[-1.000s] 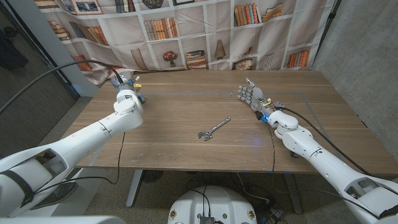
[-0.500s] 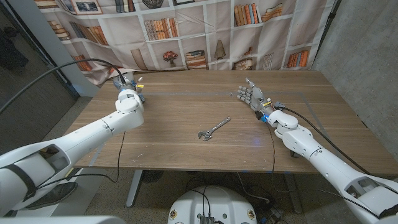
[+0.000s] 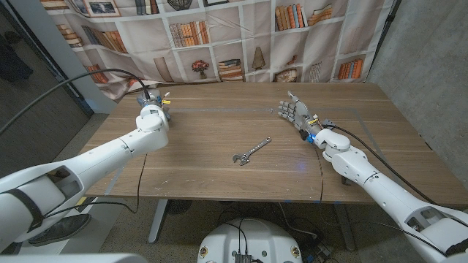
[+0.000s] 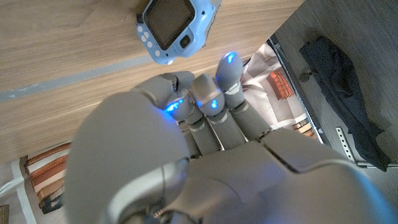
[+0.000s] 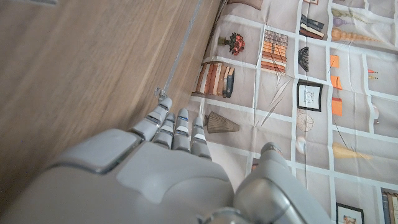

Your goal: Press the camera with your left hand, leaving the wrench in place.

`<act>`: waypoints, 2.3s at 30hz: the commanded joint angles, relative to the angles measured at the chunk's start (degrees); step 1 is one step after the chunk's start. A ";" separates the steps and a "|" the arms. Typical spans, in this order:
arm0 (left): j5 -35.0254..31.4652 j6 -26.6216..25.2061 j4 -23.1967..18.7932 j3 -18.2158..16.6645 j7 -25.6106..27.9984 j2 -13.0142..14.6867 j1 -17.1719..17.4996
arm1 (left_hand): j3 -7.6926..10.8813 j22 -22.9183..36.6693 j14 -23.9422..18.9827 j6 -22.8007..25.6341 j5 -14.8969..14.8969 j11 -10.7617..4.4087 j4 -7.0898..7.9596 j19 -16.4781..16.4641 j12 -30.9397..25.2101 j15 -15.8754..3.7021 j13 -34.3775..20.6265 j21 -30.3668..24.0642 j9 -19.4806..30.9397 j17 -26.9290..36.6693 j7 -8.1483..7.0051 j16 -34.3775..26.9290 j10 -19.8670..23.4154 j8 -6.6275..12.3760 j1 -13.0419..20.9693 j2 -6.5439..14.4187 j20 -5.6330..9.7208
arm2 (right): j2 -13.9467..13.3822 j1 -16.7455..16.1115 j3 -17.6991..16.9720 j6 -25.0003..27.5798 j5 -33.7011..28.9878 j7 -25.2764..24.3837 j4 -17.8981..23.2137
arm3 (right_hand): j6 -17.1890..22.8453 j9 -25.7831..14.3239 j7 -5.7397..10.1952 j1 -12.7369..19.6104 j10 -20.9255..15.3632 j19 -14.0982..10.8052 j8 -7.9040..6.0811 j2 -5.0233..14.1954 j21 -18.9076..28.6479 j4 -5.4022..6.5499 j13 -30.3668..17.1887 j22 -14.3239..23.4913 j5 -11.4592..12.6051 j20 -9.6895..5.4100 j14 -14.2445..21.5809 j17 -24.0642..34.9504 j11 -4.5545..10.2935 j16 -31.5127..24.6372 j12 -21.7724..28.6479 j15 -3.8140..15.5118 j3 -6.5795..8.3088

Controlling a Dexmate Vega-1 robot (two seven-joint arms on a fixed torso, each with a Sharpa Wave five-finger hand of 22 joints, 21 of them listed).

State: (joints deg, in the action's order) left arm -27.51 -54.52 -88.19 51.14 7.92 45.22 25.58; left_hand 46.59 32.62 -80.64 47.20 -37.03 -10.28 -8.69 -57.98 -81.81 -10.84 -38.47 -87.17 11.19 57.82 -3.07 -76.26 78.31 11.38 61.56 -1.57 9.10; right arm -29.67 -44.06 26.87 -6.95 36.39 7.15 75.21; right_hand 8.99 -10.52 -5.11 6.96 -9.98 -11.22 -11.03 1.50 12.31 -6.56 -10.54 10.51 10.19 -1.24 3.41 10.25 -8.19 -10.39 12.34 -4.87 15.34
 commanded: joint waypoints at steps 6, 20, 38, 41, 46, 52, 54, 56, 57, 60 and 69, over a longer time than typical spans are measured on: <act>-1.70 -0.07 0.49 1.01 -3.53 0.05 -0.70 | 0.71 -0.59 -0.41 1.16 0.42 -0.24 -0.02 0.39 0.13 -0.26 0.41 -0.84 0.13 -0.09 -0.01 0.28 -0.06 -0.13 -0.47 -0.10 3.18 | 0.22 0.75 0.33 0.33 -0.36 0.06 -0.19 | 0.45 -0.30 -0.12 0.52 -0.43 -0.67 -0.14 0.19 0.16 -0.06 -0.28 0.26 0.14 0.05 0.42 0.28 -0.03 -0.25 0.21 -0.12 -0.22; -2.45 -1.14 0.62 0.91 -3.99 -0.23 -0.30 | 1.08 -1.52 -0.37 3.02 0.60 -0.31 -0.07 0.76 0.04 -0.29 0.16 -1.41 0.17 -0.39 0.00 0.52 -0.27 -0.04 -0.86 0.14 3.18 | -0.18 0.45 0.27 0.98 -0.24 -0.12 0.28 | 0.42 -0.30 -0.08 0.52 -0.45 -0.71 -0.14 0.21 0.15 -0.05 -0.29 0.26 0.15 0.06 0.45 0.29 -0.07 -0.23 0.21 -0.18 -0.25; -1.52 0.70 1.39 0.14 -3.13 -0.59 0.18 | 1.44 -2.02 -0.52 2.36 1.03 -0.29 -0.19 0.74 0.63 -0.36 1.15 -2.22 0.24 -0.62 -0.04 0.54 -0.27 -0.68 -1.55 0.51 3.18 | -0.46 0.22 0.26 1.81 0.02 -0.28 0.97 | 0.42 -0.31 -0.08 0.53 -0.50 -0.77 -0.14 0.28 0.13 -0.04 -0.29 0.26 0.15 0.07 0.49 0.29 -0.13 -0.21 0.21 -0.16 -0.28; -1.49 0.44 1.34 -0.01 -3.01 -0.70 0.22 | 1.50 -2.15 -0.48 2.25 1.07 -0.22 -0.21 0.76 0.64 -0.38 1.17 -2.20 0.24 -0.63 -0.12 0.55 -0.29 -0.65 -1.63 0.54 3.17 | -0.53 0.28 0.37 1.66 -0.17 -0.11 0.88 | 0.41 -0.31 -0.05 0.53 -0.51 -0.78 -0.13 0.27 0.13 -0.04 -0.29 0.26 0.15 0.08 0.49 0.29 -0.11 -0.21 0.21 -0.16 -0.29; -1.37 0.27 1.15 -0.11 -3.11 -0.66 0.29 | 1.54 -2.38 -0.50 2.07 1.12 -0.43 -0.20 0.98 0.46 -0.39 0.88 -2.02 0.24 -0.50 -0.24 0.46 -0.28 -0.65 -1.74 0.56 3.17 | -0.61 0.22 0.37 1.89 -0.10 -0.15 1.04 | 0.43 -0.31 -0.05 0.51 -0.54 -0.77 -0.15 0.25 0.12 -0.03 -0.30 0.26 0.15 0.11 0.50 0.30 -0.07 -0.21 0.21 -0.20 -0.32; -0.87 0.67 1.36 -0.17 -3.19 -0.74 0.55 | 1.56 -2.54 -0.48 2.06 1.20 -0.41 -0.20 0.83 0.47 -0.40 0.82 -2.16 0.25 -0.87 -0.26 0.78 -0.36 -0.52 -1.97 0.69 3.17 | -0.79 0.08 0.35 1.96 -0.10 -0.14 1.28 | 0.44 -0.31 -0.01 0.51 -0.54 -0.84 -0.15 0.26 0.13 -0.03 -0.30 0.27 0.15 0.10 0.53 0.30 -0.01 -0.21 0.21 -0.18 -0.34; -0.71 0.90 1.47 -0.17 -3.18 -0.75 0.64 | 1.60 -2.61 -0.43 2.07 1.23 -0.30 -0.21 0.89 0.55 -0.40 0.94 -2.12 0.25 -0.82 -0.29 0.74 -0.35 -0.51 -2.01 0.68 3.17 | -0.86 0.06 0.36 1.90 -0.16 -0.08 1.34 | 0.47 -0.31 -0.01 0.51 -0.52 -0.84 -0.16 0.26 0.13 -0.03 -0.30 0.27 0.15 0.12 0.56 0.30 -0.02 -0.22 0.20 -0.17 -0.34; -0.63 0.80 1.58 -0.14 -3.21 -0.85 0.67 | 1.63 -2.61 -0.41 2.09 1.27 -0.32 -0.24 0.82 0.54 -0.42 0.91 -2.19 0.24 -0.69 -0.28 0.64 -0.36 -0.50 -2.08 0.68 3.17 | -0.91 -0.01 0.29 2.14 -0.04 -0.24 1.57 | 0.47 -0.31 0.03 0.50 -0.55 -0.85 -0.16 0.26 0.13 -0.03 -0.30 0.27 0.15 0.13 0.58 0.30 -0.08 -0.22 0.21 -0.22 -0.35; -0.56 0.65 1.58 -0.14 -3.23 -0.91 0.71 | 1.64 -2.62 -0.31 2.06 1.28 -0.30 -0.24 0.82 0.53 -0.43 0.90 -2.19 0.24 -0.79 -0.24 0.74 -0.36 -0.51 -2.09 0.68 3.17 | -0.97 0.01 0.34 2.06 -0.14 -0.15 1.56 | 0.48 -0.31 0.00 0.50 -0.55 -0.85 -0.16 0.26 0.13 -0.02 -0.30 0.27 0.15 0.16 0.58 0.30 -0.03 -0.22 0.20 -0.23 -0.36; -0.34 0.65 1.54 -0.19 -3.20 -0.90 0.88 | 1.65 -2.76 -0.33 2.14 1.30 -0.31 -0.24 0.93 0.53 -0.42 0.88 -2.09 0.24 -0.78 -0.23 0.74 -0.38 -0.47 -2.11 0.69 3.17 | -1.00 0.01 0.33 2.09 -0.12 -0.14 1.61 | 0.44 -0.31 0.01 0.48 -0.58 -0.87 -0.15 0.25 0.13 -0.02 -0.30 0.27 0.15 0.14 0.63 0.31 0.01 -0.24 0.22 -0.26 -0.37; 0.08 -0.17 1.62 -0.05 -2.78 -1.17 1.32 | 1.72 -3.28 -0.34 2.54 1.42 -0.31 -0.30 1.12 1.12 -0.43 1.61 -1.99 0.25 -0.80 -0.14 0.76 -0.67 -0.40 -2.30 0.73 3.18 | -1.12 0.05 0.31 1.92 -0.20 0.02 1.59 | 0.50 -0.31 0.01 0.46 -0.53 -0.90 -0.17 0.26 0.13 0.00 -0.31 0.27 0.15 0.23 0.67 0.31 0.12 -0.24 0.19 -0.33 -0.41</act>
State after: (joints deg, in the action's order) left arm -28.16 -54.06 -86.72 50.98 5.02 44.32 26.39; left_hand 47.92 29.46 -80.95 49.04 -35.75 -10.57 -8.93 -57.07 -80.92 -11.15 -36.93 -89.00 11.32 56.83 -3.11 -75.43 78.01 10.41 59.75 -0.95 8.79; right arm -30.61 -43.97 27.21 -5.02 36.25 7.01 76.68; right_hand 9.00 -10.52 -5.11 6.96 -10.15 -11.75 -11.03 1.50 12.31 -6.38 -10.54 10.52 10.19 -0.93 3.82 10.25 -8.36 -10.39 12.34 -5.10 15.14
